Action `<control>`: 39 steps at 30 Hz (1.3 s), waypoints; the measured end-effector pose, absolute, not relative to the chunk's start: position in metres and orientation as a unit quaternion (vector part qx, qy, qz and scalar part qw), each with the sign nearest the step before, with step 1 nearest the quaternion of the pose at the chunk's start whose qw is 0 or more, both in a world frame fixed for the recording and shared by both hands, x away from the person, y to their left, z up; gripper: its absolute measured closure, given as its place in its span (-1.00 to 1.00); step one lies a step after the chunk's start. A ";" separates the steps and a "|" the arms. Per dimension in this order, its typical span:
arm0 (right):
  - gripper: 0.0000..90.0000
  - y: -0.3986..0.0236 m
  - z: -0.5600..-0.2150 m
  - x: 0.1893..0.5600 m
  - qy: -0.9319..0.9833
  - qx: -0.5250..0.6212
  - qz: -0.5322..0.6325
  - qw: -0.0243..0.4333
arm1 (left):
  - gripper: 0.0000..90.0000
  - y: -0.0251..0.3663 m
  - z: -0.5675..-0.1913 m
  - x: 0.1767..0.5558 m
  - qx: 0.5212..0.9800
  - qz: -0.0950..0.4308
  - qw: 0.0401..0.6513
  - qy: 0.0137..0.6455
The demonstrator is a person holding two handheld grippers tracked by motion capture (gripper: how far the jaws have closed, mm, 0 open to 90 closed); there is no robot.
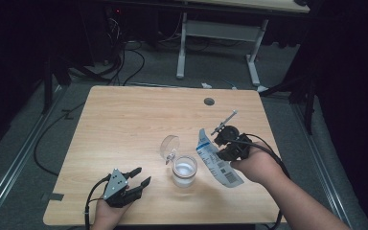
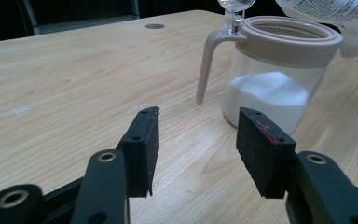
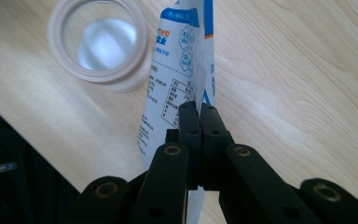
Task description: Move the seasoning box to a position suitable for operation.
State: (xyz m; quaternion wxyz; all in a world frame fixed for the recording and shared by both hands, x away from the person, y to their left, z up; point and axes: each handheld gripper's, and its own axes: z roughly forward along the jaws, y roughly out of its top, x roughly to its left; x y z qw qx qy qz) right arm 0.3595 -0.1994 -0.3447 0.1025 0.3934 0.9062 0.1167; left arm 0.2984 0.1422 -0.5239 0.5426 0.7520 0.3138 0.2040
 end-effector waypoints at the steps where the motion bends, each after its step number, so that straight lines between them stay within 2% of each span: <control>1: 0.99 -0.202 -0.346 0.362 0.904 0.399 0.115 0.102 | 0.10 0.143 -0.524 0.299 0.751 0.204 0.543 0.316; 18: 0.99 -0.246 -0.374 0.393 0.883 0.448 0.097 0.105 | 0.10 0.146 -0.525 0.300 0.747 0.201 0.546 0.321; 39: 0.99 -0.264 -0.391 0.414 0.867 0.478 0.092 0.108 | 0.09 0.147 -0.527 0.300 0.745 0.199 0.545 0.329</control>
